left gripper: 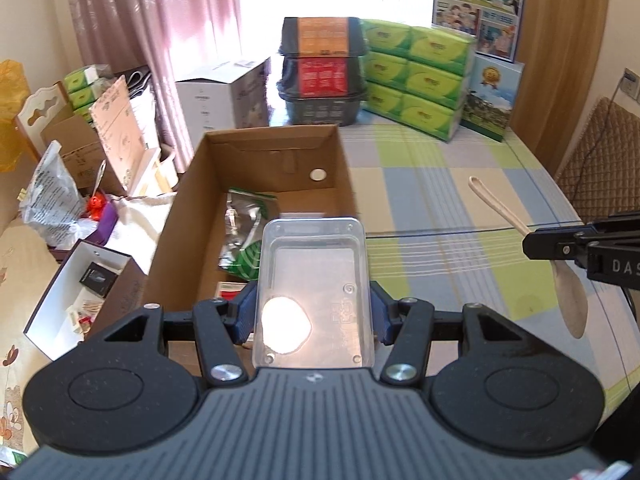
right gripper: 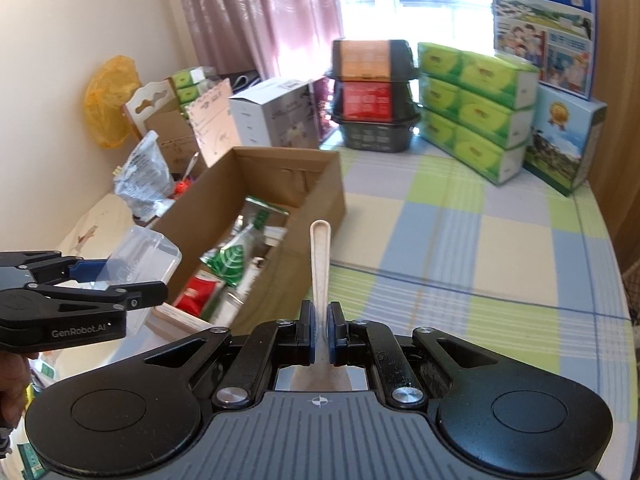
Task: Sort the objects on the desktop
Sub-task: 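Carry clear container and white spoon over the cardboard box with both tools, then open left tool to drop container while right tool releases spoon into box, then lift both open tools up and away from the cardboard box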
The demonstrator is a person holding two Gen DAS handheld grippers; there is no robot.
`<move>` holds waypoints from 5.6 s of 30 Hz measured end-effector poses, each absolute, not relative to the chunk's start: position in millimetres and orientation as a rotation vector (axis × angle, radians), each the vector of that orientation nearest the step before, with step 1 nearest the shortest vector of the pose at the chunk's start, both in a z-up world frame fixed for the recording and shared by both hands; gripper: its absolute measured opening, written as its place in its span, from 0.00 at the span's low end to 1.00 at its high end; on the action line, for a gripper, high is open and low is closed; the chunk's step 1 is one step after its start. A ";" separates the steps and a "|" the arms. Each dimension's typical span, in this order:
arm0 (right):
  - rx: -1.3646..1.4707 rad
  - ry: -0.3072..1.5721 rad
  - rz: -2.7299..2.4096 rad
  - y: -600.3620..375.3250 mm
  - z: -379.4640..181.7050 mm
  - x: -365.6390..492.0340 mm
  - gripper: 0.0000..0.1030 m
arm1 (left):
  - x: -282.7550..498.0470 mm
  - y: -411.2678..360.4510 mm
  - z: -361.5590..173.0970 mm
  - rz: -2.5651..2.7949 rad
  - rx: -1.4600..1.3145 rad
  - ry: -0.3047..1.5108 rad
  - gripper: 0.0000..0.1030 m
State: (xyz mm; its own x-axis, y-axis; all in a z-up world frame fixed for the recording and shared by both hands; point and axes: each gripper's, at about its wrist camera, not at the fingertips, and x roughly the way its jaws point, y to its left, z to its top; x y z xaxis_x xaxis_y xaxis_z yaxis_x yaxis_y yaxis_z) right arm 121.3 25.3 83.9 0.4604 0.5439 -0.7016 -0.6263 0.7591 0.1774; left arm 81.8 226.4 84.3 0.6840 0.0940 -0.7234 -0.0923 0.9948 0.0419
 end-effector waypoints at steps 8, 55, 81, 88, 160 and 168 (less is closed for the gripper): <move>-0.144 0.814 0.781 70.6 90.6 123.8 0.03 | 89.2 257.5 87.7 0.134 0.001 0.818 0.49; -0.175 0.885 0.821 181.3 65.9 169.3 0.03 | 145.2 322.6 71.2 0.092 0.002 0.881 0.49; -0.133 0.920 0.817 190.5 48.9 182.4 0.03 | 141.4 336.9 55.1 0.108 -0.037 0.891 0.59; -0.081 0.951 0.848 191.4 45.2 185.4 0.03 | 144.4 333.8 53.5 0.107 -0.035 0.897 0.59; -0.113 1.019 0.731 145.3 33.1 161.7 0.98 | 104.8 329.3 53.3 0.198 0.030 0.939 0.99; -0.123 1.015 0.739 137.2 37.1 142.4 0.98 | 87.2 328.4 60.5 0.232 0.030 0.932 0.99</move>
